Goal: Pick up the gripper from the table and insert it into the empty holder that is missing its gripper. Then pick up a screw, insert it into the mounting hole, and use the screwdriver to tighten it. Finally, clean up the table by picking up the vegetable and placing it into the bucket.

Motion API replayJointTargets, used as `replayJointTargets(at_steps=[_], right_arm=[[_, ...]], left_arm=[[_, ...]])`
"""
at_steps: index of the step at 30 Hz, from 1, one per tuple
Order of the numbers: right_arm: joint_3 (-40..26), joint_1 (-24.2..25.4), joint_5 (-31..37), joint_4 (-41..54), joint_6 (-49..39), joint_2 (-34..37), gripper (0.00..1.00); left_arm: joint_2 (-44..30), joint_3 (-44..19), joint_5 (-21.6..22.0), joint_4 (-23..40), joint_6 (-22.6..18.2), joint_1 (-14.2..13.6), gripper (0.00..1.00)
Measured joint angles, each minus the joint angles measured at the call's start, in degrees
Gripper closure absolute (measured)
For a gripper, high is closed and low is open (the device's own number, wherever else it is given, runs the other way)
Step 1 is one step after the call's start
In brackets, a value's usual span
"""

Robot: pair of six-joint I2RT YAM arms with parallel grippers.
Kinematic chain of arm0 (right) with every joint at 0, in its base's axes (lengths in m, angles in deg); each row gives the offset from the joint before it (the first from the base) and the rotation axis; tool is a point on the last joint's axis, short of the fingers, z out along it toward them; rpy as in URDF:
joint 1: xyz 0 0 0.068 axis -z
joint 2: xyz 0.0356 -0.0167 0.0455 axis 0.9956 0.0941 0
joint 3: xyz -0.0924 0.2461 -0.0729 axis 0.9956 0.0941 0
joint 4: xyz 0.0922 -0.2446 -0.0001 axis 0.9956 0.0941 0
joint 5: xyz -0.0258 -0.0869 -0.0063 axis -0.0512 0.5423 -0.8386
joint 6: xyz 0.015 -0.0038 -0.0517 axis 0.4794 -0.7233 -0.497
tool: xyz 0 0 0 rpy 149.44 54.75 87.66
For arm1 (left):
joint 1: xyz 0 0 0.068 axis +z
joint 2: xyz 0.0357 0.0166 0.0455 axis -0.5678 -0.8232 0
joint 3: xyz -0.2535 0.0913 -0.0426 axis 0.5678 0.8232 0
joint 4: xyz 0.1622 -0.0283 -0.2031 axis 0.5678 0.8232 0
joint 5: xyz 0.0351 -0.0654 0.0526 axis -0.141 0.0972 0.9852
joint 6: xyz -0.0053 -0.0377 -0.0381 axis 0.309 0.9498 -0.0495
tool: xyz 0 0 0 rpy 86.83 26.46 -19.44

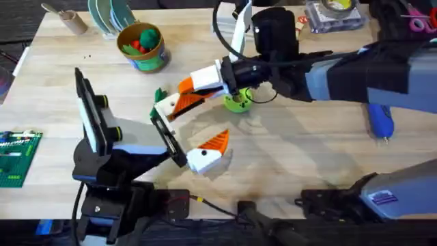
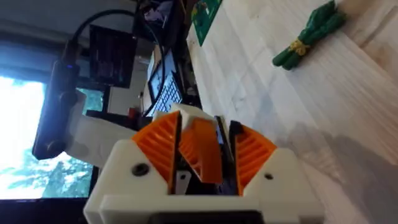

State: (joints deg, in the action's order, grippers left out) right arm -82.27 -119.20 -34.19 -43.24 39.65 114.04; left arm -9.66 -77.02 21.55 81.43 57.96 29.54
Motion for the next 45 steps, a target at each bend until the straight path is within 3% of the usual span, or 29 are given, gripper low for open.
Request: replayJointTargets(at_steps=[6, 9, 15, 17, 18, 25, 31, 45], right_arm=[[0.0, 2.3, -5.8, 0.1, 0.0, 0.0, 0.240], [0.0, 3.7, -7.0, 0.0, 0.0, 0.0, 0.174], [0.0, 7.0, -3.6, -2.9, -0.4, 0.0, 0.164], [-0.5, 8.8, 1.2, -2.6, -4.1, 0.0, 0.161], [-2.5, 9.2, 5.5, 1.7, -8.1, 0.0, 0.159], [-10.9, 9.2, 15.1, 23.6, -21.2, -1.3, 0.156], [-15.9, 9.3, 25.4, 35.4, -34.5, -7.7, 0.156], [-16.1, 9.3, 40.1, 54.6, -45.7, -20.0, 0.156]], left_arm=[[0.0, 0.0, -1.6, 0.2, -0.4, -0.2, 0.007], [0.0, 0.0, -1.8, 0.2, -0.4, -0.2, 0.007], [0.0, 0.0, -2.0, 0.2, -0.5, -0.2, 0.008], [0.0, 0.0, -2.2, 0.3, -0.5, -0.2, 0.008], [0.0, 0.0, -2.4, 0.3, -0.5, -0.2, 0.008], [0.0, 0.0, -2.6, 0.3, -0.5, -0.2, 0.007], [0.0, 0.0, -2.6, 0.3, -0.5, -0.2, 0.008], [0.0, 0.0, -2.6, 0.4, -0.5, -0.2, 0.008]])
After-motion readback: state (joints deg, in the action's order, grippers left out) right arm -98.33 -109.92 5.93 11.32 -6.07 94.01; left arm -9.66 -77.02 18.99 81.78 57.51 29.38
